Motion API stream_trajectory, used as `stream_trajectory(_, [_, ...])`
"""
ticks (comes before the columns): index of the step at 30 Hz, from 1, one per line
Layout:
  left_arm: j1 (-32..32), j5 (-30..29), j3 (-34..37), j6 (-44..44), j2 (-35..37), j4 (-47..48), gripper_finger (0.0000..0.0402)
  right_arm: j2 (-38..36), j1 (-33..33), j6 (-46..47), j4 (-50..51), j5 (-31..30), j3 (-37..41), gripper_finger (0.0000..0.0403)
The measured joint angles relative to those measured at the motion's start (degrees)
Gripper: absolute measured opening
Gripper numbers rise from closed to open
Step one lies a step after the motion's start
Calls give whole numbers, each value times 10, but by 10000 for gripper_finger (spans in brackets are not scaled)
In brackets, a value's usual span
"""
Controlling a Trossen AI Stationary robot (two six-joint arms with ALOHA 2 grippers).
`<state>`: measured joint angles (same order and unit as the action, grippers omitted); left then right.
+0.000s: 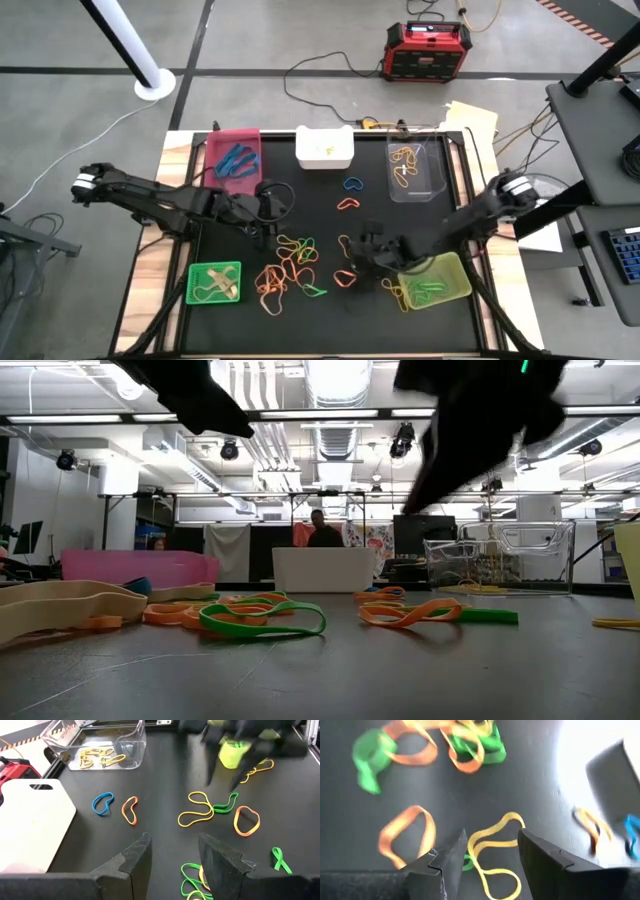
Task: Sort rubber bands into baskets
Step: Put the yellow rubber band into the transparent bin
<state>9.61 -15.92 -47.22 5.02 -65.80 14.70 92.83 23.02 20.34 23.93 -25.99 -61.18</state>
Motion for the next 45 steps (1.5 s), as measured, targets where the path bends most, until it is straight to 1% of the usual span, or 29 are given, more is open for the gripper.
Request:
stream_trajectory(6, [0, 0, 0, -5, -4, 3, 146, 81, -28, 32, -13, 60, 5, 172])
stream_trajectory(9, [0, 0, 0, -6, -13, 4, 146, 107, -33, 46, -22, 66, 3, 169])
stream_trajectory(13, [0, -1, 0, -6, -26, 3, 146, 118, -37, 54, -26, 69, 2, 155])
stream_trajectory(15, [0, -2, 0, -6, -32, 2, 146, 116, -40, 56, -27, 78, 2, 139])
stream_trajectory(17, [0, -2, 0, -6, -38, -4, 146, 113, -47, 58, -29, 96, 3, 115])
stream_trajectory(22, [0, -2, 0, -7, -56, -18, 146, 112, -68, 65, -37, 143, 3, 30])
stream_trajectory(24, [0, -2, 0, -7, -61, -20, 146, 113, -71, 61, -37, 146, 3, 17])
stream_trajectory(29, [0, -2, 1, -5, -70, -20, 146, 100, -73, 45, -35, 148, 5, 10])
stream_trajectory(32, [0, -2, 1, -3, -71, -20, 146, 78, -74, 41, -27, 131, 7, 9])
stream_trajectory(35, [0, -2, 1, -1, -71, -21, 146, 48, -74, 26, -31, 100, 6, 9])
stream_trajectory(41, [0, -2, 1, 0, -71, -23, 146, 8, -74, 0, -30, 82, 6, 9])
stream_trajectory(45, [0, -2, 1, 2, -71, -24, 146, -5, -74, 7, -61, 83, 8, 9])
